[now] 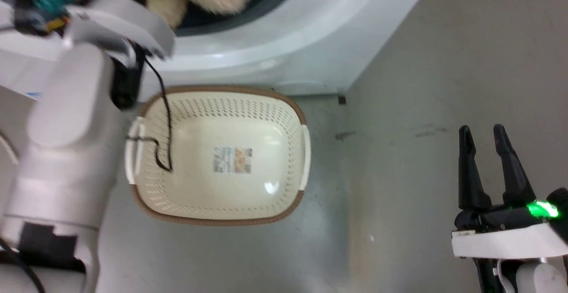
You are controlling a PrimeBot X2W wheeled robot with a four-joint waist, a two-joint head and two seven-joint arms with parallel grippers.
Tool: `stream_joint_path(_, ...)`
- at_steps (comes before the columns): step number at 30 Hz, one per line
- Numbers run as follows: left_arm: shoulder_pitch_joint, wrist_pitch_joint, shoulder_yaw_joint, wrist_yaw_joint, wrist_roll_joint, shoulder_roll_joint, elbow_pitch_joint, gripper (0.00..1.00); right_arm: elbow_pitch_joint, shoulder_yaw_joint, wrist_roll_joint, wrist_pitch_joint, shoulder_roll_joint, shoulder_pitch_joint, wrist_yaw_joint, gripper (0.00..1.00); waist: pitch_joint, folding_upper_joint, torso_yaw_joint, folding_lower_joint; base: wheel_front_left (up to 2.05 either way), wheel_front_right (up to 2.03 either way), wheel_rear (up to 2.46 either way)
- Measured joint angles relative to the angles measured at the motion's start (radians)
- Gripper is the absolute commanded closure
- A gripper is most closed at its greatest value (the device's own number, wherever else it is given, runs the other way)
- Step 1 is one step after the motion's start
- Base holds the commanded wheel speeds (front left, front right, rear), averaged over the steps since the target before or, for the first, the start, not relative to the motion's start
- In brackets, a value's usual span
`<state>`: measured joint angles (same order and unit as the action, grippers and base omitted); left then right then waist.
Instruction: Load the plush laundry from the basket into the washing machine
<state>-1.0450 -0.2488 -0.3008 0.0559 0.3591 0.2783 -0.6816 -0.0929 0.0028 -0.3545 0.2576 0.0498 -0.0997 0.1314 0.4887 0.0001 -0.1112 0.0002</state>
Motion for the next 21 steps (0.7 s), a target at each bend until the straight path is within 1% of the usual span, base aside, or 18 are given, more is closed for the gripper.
stream_joint_path(4,-0.069,0.0,0.022,0.0,-0.006,0.024,-0.007,1.0,-0.02,0.005,-0.004,0.0,0.0,-0.018,0.0,0.0,0.056,0.0,-0.03,0.0,0.0,0.0,0.0)
stream_joint_path(11,-0.197,0.0,0.023,0.009,-0.024,0.064,-0.053,1.0,-0.051,0.033,-0.014,0.0,0.0,-0.023,0.0,0.0,0.142,0.0,-0.082,0.0,0.0,0.0,0.0)
stream_joint_path(21,-0.393,0.029,0.033,0.018,-0.043,0.172,-0.1,1.0,-0.108,0.043,-0.015,0.0,0.0,-0.009,0.0,0.0,0.246,0.0,-0.163,0.0,0.0,0.0,0.0)
